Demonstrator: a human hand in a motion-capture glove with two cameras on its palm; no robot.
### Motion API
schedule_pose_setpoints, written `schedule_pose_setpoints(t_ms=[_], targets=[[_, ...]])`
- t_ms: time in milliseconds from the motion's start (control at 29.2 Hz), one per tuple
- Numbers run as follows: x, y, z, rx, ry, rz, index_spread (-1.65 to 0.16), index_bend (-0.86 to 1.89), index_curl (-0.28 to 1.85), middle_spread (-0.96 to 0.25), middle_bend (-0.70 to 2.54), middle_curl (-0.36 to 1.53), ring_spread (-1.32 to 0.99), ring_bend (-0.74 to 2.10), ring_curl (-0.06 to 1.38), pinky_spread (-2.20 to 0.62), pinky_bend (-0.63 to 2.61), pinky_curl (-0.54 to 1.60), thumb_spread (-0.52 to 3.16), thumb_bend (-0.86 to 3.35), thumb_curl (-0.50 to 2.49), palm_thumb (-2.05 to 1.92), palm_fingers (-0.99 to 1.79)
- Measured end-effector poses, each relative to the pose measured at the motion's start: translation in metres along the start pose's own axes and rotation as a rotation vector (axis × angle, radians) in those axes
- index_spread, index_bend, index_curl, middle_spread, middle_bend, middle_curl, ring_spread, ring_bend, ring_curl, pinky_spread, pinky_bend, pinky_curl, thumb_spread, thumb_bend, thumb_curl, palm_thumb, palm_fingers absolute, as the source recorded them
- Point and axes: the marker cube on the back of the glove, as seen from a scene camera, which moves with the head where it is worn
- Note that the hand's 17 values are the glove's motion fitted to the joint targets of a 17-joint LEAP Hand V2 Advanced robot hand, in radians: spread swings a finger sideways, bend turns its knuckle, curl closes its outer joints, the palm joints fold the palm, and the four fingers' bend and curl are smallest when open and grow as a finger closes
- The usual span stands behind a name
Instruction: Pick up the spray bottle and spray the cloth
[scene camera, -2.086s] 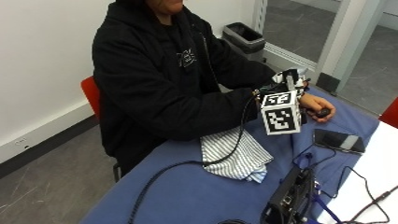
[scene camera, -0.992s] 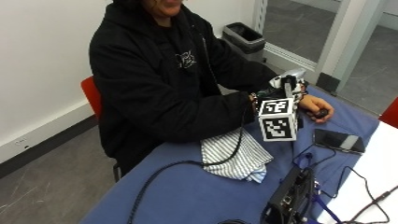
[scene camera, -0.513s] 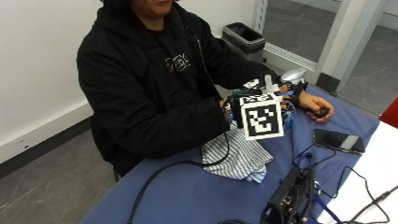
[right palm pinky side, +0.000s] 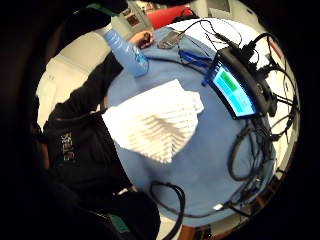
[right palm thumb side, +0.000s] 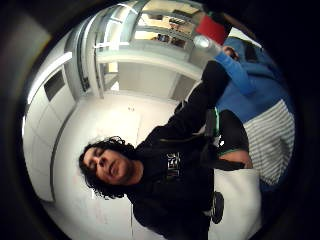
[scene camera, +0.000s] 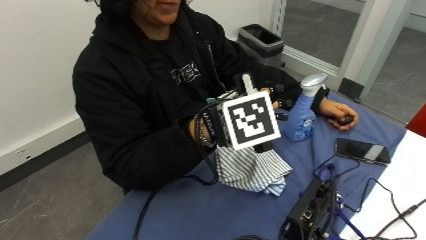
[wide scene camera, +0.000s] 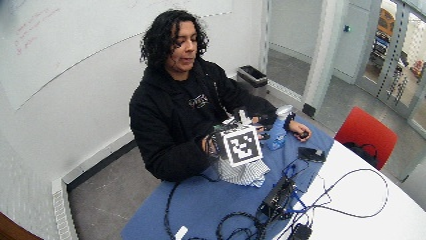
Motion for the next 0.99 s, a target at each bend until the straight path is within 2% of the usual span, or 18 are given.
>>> schedule_pose_setpoints(t_ms=[171,342,684,992], targets=[[-0.006,0.024,-0.013,-0.026,0.174,0.029,-0.37,0.13,0.34,-0.01,0.19,0.37,0.03,0.37,0.36,0.24,0.38,0.39,1.07,-0.02,0.67,0.83,0.28],[-0.015,0.046,-0.023,-0.091,0.199,0.079,-0.39,0.15,0.32,-0.02,0.18,0.36,0.04,0.34,0.34,0.25,0.37,0.38,1.11,-0.02,0.64,0.82,0.27],[-0.023,0.073,-0.042,-0.009,0.477,0.241,-0.4,0.17,0.32,-0.02,0.17,0.33,0.05,0.28,0.32,0.25,0.37,0.37,1.12,-0.03,0.58,0.79,0.21],[-0.028,0.08,-0.038,-0.059,0.508,0.271,-0.42,0.15,0.3,-0.03,0.16,0.3,0.06,0.25,0.31,0.25,0.4,0.37,1.08,-0.04,0.51,0.71,0.11]])
